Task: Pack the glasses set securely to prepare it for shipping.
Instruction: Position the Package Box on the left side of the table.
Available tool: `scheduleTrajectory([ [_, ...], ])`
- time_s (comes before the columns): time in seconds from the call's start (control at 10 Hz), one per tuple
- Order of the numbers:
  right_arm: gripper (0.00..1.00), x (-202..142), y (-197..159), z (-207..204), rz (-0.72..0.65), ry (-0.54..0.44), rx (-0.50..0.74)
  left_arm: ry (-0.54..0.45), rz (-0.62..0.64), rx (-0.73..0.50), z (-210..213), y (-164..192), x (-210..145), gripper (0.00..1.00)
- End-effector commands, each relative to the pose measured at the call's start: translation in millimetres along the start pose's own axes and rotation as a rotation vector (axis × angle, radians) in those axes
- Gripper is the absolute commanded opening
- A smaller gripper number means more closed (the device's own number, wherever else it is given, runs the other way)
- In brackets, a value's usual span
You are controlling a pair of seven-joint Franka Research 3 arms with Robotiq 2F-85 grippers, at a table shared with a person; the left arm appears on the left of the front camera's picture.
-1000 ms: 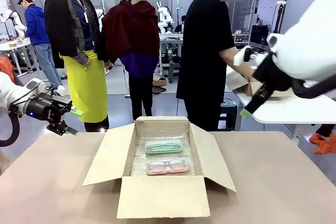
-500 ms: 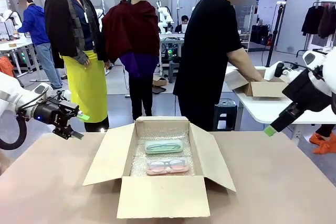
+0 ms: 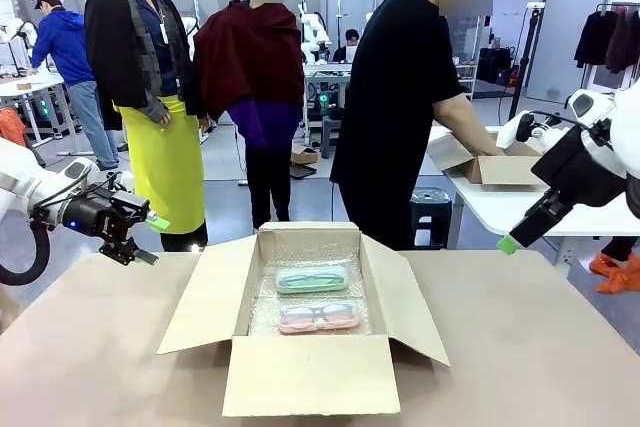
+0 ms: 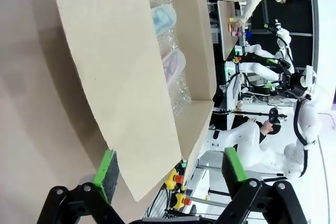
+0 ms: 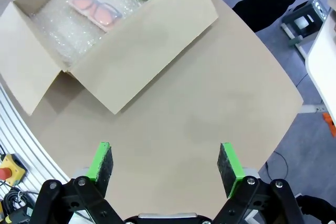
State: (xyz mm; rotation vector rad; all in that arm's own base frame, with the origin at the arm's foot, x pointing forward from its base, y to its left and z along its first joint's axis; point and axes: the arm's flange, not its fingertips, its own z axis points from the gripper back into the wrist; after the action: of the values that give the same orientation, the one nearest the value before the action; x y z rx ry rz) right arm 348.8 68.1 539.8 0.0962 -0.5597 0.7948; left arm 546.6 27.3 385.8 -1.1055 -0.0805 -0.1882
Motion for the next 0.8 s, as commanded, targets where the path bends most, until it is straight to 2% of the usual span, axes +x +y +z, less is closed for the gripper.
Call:
scheduleTrajectory([
  [0.0,1.00,3,2,0,-0.014,0.002,-0.021,-0.135,0.004,0.015,6,25,30,1.00],
  [0.1,1.00,3,2,0,-0.014,0.002,-0.021,-0.045,0.043,-0.048,3,40,33,1.00],
  [0.3,1.00,3,2,0,-0.014,0.002,-0.021,0.014,0.072,-0.047,-12,68,37,1.00],
  [0.5,1.00,3,2,0,-0.014,0.002,-0.021,0.023,0.124,-0.127,-22,89,35,1.00],
  [0.6,1.00,3,2,0,-0.014,0.002,-0.021,-0.006,0.128,-0.169,-30,99,34,1.00],
  [0.7,1.00,3,2,0,-0.014,0.002,-0.021,0.007,0.123,-0.223,-38,104,32,1.00],
])
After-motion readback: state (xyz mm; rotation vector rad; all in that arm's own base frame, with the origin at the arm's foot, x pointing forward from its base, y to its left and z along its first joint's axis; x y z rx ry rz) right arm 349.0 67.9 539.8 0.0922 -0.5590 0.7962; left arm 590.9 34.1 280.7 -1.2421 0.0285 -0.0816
